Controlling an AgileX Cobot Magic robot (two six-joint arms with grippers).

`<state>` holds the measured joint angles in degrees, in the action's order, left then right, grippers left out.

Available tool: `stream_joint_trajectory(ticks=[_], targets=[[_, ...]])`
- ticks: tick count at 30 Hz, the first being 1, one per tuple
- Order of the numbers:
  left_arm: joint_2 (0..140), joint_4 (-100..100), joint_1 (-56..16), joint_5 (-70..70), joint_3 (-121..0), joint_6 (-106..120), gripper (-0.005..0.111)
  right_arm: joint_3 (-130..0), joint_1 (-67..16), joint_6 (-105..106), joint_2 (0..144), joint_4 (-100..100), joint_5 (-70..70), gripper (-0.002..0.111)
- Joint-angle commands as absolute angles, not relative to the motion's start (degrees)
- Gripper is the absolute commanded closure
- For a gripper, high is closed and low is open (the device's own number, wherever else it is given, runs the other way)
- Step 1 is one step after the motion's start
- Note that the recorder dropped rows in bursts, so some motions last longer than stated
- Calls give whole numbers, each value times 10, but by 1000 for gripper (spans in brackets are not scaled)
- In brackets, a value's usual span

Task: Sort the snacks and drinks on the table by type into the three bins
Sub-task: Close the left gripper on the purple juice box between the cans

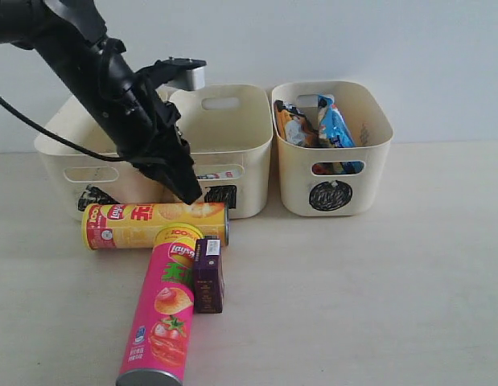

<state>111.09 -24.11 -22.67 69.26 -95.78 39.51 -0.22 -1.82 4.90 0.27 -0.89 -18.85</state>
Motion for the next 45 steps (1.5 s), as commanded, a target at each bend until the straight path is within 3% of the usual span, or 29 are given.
stream_joint_trajectory(ticks=[1, 2, 3, 8, 11, 30, 36, 45], targets=[[1105, -216, -253, 696, -956, 322, 24, 0, -17, 50, 0, -8, -184, 108], [1106, -218, -257, 700, -956, 310, 6, 0, -17, 50, 0, -8, -184, 108], [1112, -218, -258, 700, -956, 306, -3, 0, -17, 50, 0, -8, -184, 108], [1135, -152, -274, 693, -956, 178, 8, 0, -17, 50, 0, -8, -184, 108], [1154, -66, -293, 665, -956, 111, 22, 0, -17, 50, 0, -8, -184, 108], [1226, -17, -340, 590, -956, -36, 21, 0, -17, 50, 0, -8, -184, 108], [1233, -21, -340, 586, -956, -39, 28, 0, -17, 50, 0, -8, -184, 108], [1221, -21, -340, 621, -987, -35, 28, 0, -17, 50, 0, -8, -184, 108]])
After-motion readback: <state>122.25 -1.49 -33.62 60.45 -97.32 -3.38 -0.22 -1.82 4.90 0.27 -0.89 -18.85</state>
